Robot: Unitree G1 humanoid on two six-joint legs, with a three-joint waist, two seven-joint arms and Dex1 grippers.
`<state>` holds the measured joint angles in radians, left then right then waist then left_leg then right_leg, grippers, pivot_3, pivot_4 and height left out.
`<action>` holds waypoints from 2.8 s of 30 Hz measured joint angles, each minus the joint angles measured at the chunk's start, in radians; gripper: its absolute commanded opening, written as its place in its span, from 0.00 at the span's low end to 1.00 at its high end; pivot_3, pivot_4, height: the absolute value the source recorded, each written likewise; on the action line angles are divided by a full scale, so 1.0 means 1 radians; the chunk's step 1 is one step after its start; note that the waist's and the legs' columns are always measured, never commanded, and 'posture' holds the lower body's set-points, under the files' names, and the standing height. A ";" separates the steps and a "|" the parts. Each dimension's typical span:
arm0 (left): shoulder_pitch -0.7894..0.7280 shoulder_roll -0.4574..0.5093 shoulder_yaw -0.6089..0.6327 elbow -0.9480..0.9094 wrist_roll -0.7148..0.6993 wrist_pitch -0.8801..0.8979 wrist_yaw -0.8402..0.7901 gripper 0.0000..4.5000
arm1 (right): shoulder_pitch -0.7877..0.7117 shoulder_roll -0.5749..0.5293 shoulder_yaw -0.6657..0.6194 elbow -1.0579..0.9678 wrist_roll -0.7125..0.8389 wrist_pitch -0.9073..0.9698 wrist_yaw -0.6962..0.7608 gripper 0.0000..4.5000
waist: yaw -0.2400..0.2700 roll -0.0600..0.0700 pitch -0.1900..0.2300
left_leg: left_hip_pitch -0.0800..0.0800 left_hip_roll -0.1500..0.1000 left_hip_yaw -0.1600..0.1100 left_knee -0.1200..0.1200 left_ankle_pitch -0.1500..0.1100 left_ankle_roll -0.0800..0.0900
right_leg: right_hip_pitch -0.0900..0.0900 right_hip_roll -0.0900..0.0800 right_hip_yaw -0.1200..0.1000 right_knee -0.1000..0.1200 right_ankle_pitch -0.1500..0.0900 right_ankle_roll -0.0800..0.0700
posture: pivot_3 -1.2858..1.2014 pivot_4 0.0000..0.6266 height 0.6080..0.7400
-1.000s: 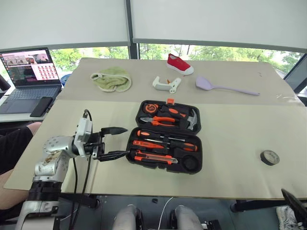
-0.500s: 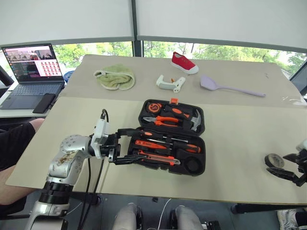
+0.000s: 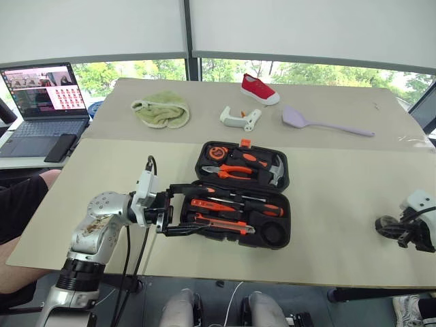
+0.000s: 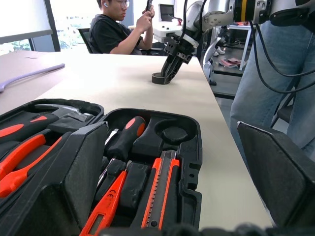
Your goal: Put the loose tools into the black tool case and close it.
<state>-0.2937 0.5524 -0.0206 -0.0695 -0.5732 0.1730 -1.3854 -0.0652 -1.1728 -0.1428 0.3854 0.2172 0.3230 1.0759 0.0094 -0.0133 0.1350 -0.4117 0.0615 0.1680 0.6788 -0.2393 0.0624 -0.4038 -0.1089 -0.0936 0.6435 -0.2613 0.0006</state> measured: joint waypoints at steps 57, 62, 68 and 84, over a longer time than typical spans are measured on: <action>0.064 0.084 0.123 0.074 0.070 0.045 0.277 0.76 | -0.199 0.160 0.151 -0.637 0.335 0.291 0.186 0.55 | 0.004 -0.005 0.005 | -0.004 0.000 -0.001 0.001 -0.003 0.005 | -0.001 -0.003 -0.004 -0.001 0.002 0.001 | 0.52 0.24 0.99; -0.081 0.060 0.118 0.291 0.193 0.047 0.431 0.36 | -0.199 0.277 0.135 -0.410 0.147 0.047 0.037 0.16 | 0.000 -0.007 0.005 | -0.003 -0.001 0.000 0.001 -0.001 0.001 | -0.002 -0.003 -0.004 0.002 0.002 0.001 | 0.52 0.24 0.99; -0.237 -0.061 0.005 0.452 0.300 0.041 0.482 0.04 | -0.313 0.430 0.214 -0.186 -0.054 -0.154 -0.131 0.00 | -0.002 -0.008 0.006 | -0.003 -0.003 0.001 0.002 0.001 -0.001 | -0.003 -0.003 -0.003 0.003 0.002 0.002 | 0.52 0.24 0.99; -0.213 -0.088 -0.096 0.475 0.382 -0.062 0.321 0.04 | -0.262 0.475 0.197 -0.178 -0.092 -0.221 -0.138 0.00 | -0.009 -0.008 0.006 | -0.004 -0.003 0.002 0.001 0.001 -0.002 | -0.004 -0.003 -0.003 0.002 0.001 0.002 | 0.52 0.24 0.99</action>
<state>-0.5067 0.4643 -0.1164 0.4050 -0.1915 0.1107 -1.0642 -0.3272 -0.6974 0.0546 0.2070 0.1253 0.1024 0.9380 0.0003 -0.0208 0.1411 -0.4154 0.0587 0.1702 0.6803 -0.2381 0.0606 -0.4074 -0.1119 -0.0963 0.6459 -0.2601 0.0030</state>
